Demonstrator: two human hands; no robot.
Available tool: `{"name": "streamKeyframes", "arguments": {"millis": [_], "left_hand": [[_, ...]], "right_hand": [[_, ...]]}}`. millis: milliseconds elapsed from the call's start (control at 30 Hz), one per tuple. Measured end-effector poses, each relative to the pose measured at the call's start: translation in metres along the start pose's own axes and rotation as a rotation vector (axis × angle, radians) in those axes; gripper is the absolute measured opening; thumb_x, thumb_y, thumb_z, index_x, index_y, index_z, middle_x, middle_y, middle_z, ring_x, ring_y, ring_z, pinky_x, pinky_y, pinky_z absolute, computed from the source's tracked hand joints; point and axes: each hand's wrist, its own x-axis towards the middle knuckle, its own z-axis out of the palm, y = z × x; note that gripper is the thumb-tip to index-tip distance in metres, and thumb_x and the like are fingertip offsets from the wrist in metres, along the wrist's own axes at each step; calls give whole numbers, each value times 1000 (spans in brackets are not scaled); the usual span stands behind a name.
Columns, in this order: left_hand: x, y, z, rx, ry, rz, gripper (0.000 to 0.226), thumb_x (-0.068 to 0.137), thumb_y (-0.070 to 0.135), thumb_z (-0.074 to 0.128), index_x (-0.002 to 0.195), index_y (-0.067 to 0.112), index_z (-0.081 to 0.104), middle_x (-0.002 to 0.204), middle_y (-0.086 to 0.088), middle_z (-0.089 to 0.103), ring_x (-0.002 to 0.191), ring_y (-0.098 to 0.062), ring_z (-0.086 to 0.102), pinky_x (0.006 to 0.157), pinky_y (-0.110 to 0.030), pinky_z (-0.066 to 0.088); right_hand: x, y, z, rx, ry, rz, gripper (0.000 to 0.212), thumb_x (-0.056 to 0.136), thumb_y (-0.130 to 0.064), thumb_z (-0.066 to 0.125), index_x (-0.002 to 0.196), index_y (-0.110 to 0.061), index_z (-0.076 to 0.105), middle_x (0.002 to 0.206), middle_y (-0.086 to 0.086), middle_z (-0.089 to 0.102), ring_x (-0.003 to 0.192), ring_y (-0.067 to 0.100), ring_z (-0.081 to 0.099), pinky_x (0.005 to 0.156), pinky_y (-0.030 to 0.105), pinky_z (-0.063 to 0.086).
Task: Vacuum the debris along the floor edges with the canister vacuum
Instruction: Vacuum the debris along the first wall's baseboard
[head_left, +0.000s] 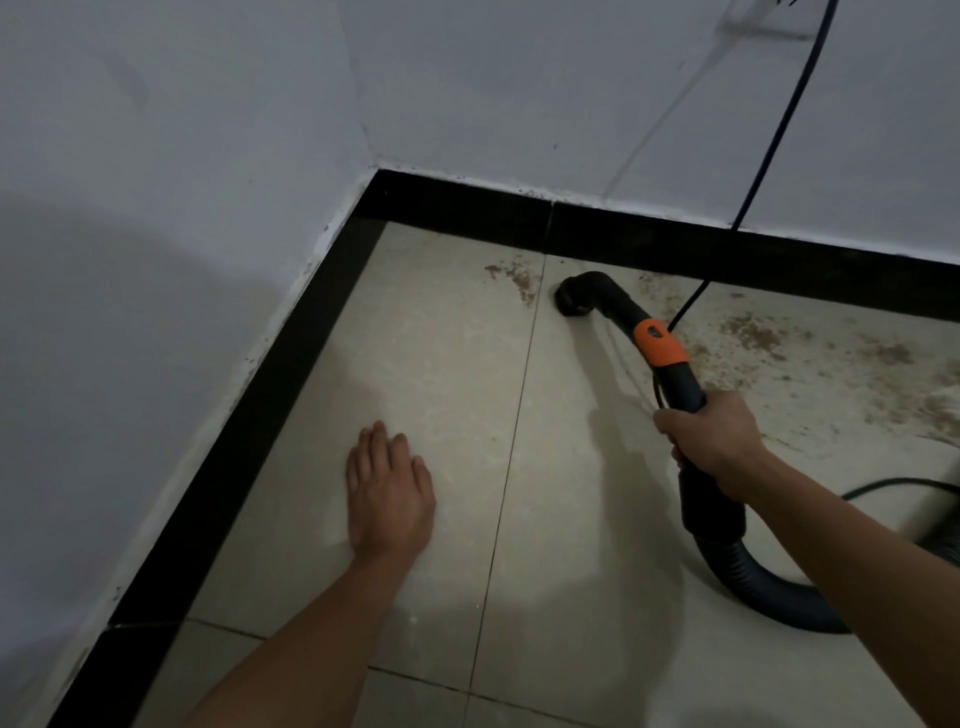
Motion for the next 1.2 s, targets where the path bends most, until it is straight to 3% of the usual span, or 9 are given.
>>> {"name": "streamKeyframes", "arguments": {"millis": [100, 233, 367, 467, 700, 833, 1033, 1200], "left_hand": [[0, -1, 0, 2, 3, 1, 42, 91, 23, 40, 117, -2, 60, 135, -27, 51, 128, -41, 45, 107, -50, 36], [0, -1, 0, -1, 4, 6, 42, 91, 24, 38, 118, -1, 60, 135, -26, 51, 128, -41, 45, 108, -49, 35], [0, -2, 1, 5, -5, -2, 44, 92, 26, 36, 119, 0, 59, 137, -24, 50, 130, -39, 43, 109, -48, 35], [1, -2, 0, 12, -17, -6, 45, 92, 26, 35, 120, 1, 59, 138, -23, 50, 131, -38, 43, 109, -48, 35], [0, 0, 0, 5, -9, -8, 48, 93, 28, 32, 120, 1, 61, 137, -23, 51, 130, -38, 45, 110, -48, 35], [1, -1, 2, 10, 0, -12, 47, 93, 28, 33, 119, 1, 61, 137, -22, 52, 129, -37, 45, 110, -47, 35], [2, -2, 4, 9, -16, -8, 46, 94, 28, 34, 120, 2, 61, 139, -21, 50, 132, -35, 43, 111, -47, 33], [2, -4, 1, 14, -37, -3, 50, 95, 30, 30, 122, 2, 60, 140, -22, 48, 134, -35, 41, 112, -47, 32]], "right_hand": [[2, -8, 9, -50, -73, -43, 15, 75, -13, 74, 79, -5, 63, 51, 6, 62, 36, 16, 57, 43, 26, 48], [11, -14, 12, -7, 17, -19, 18, 76, -15, 75, 84, -5, 63, 62, 12, 65, 44, 21, 60, 50, 34, 55], [18, -24, 16, -33, -18, -59, 17, 73, -15, 75, 82, -6, 63, 58, 9, 65, 38, 17, 59, 45, 28, 50], [27, -33, 19, 16, 32, -34, 18, 76, -14, 74, 85, -4, 61, 63, 12, 64, 45, 22, 59, 52, 35, 55], [38, -52, 36, -17, -1, -90, 19, 77, -17, 74, 86, -9, 60, 70, 13, 66, 54, 25, 63, 57, 37, 56], [44, -60, 50, -89, 48, -163, 19, 77, -23, 73, 77, -17, 55, 67, 11, 66, 57, 26, 66, 52, 31, 52], [59, -85, 63, -63, -42, -154, 20, 75, -20, 73, 86, -14, 58, 71, 11, 67, 59, 26, 67, 61, 40, 59], [65, -93, 36, 19, -131, -30, 18, 75, -7, 73, 88, -2, 62, 63, 11, 62, 45, 21, 57, 47, 29, 51]]}}
